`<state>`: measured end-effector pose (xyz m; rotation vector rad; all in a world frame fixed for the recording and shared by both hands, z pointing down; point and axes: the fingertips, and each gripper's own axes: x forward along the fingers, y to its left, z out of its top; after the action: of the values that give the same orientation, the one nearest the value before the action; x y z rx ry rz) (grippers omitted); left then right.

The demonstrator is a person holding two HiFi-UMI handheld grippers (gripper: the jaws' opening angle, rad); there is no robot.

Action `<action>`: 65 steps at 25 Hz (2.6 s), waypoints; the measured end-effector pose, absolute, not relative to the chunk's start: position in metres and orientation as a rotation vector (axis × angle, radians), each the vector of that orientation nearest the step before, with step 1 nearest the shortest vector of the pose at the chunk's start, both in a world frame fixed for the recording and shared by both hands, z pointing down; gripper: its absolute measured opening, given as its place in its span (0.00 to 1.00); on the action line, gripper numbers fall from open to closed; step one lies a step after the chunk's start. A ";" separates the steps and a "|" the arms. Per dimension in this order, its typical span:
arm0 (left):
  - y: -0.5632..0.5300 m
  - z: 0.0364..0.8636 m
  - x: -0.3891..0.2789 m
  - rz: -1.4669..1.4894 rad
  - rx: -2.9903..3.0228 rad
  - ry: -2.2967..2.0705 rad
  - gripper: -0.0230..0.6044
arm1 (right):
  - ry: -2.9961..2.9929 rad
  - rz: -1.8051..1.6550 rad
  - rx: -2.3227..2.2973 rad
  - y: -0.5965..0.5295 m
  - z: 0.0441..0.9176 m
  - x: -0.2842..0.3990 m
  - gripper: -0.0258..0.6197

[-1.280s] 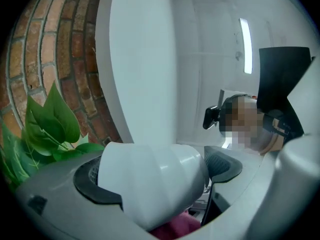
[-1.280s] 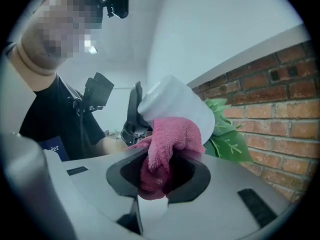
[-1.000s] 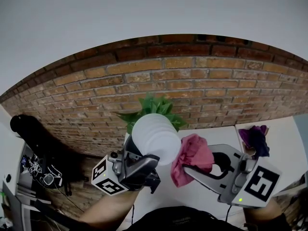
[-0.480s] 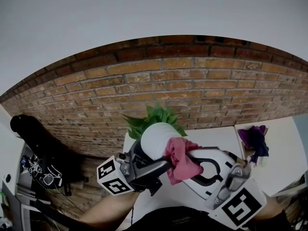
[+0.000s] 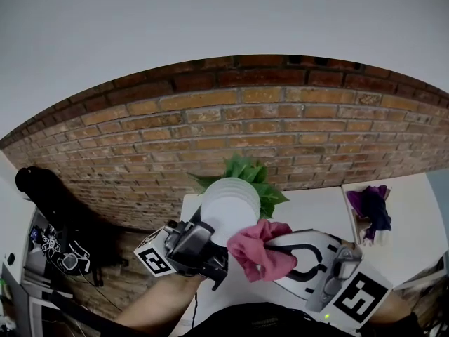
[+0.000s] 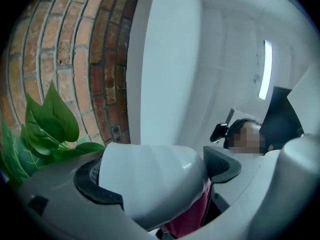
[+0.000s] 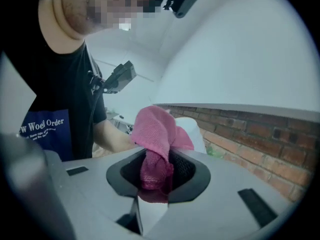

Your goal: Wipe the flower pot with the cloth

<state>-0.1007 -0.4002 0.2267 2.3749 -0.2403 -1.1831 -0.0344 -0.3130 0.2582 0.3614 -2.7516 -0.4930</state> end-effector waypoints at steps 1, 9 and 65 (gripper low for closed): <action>-0.396 0.223 -0.099 -1.203 2.357 -0.184 0.87 | -2.805 -0.404 0.383 -0.318 0.259 -0.032 0.17; -0.380 0.206 -0.092 -1.320 2.247 -0.014 0.87 | -2.870 -0.079 0.357 -0.327 0.290 -0.041 0.17; -0.343 0.347 0.022 0.272 3.217 -0.239 0.87 | -2.637 -0.344 0.380 -0.343 0.294 -0.036 0.17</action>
<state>0.0216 -0.3434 0.3471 3.2165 -0.2388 0.2716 -0.0356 -0.3428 0.2945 0.3800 -2.6372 -0.3440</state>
